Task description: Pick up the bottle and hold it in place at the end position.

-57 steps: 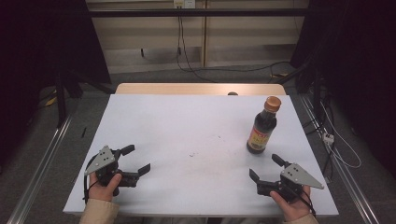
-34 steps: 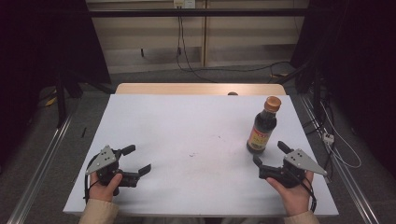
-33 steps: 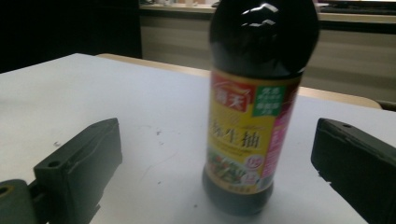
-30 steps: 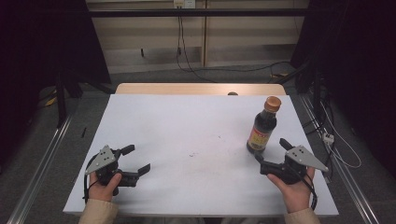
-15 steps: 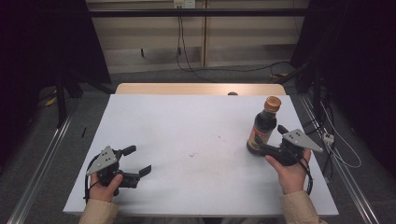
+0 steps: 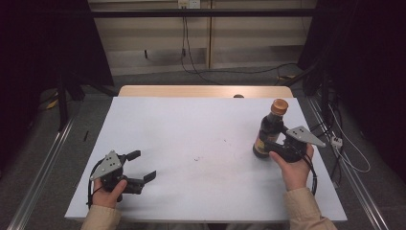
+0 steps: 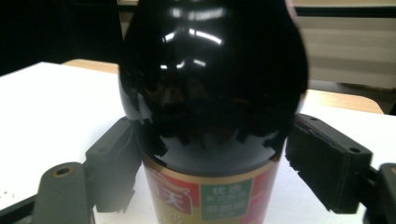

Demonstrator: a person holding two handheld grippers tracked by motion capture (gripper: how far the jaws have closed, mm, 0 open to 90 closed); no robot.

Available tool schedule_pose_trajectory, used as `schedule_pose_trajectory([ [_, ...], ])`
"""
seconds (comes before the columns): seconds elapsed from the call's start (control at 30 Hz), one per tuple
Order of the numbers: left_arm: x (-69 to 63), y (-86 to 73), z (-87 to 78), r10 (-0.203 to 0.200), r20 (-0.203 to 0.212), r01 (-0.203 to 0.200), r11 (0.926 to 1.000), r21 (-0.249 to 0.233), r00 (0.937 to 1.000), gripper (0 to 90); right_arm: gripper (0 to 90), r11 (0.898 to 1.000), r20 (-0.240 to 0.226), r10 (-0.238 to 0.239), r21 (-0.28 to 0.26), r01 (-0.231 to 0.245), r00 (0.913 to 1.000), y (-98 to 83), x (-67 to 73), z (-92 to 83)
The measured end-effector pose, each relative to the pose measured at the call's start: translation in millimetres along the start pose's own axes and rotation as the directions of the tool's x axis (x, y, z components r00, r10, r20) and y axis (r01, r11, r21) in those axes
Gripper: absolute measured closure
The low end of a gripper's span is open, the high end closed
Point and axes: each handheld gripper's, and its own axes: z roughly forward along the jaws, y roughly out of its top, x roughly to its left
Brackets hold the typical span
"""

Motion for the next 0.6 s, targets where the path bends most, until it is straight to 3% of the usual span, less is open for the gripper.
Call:
schedule_pose_trajectory([
  [0.6,-1.6,0.1,3.0,-0.001,0.007,0.0,1.0,0.007,1.0,4.3,30.4,1.0,-0.035,-0.015,-0.007,0.014,0.9993,-0.9,0.0,7.8],
])
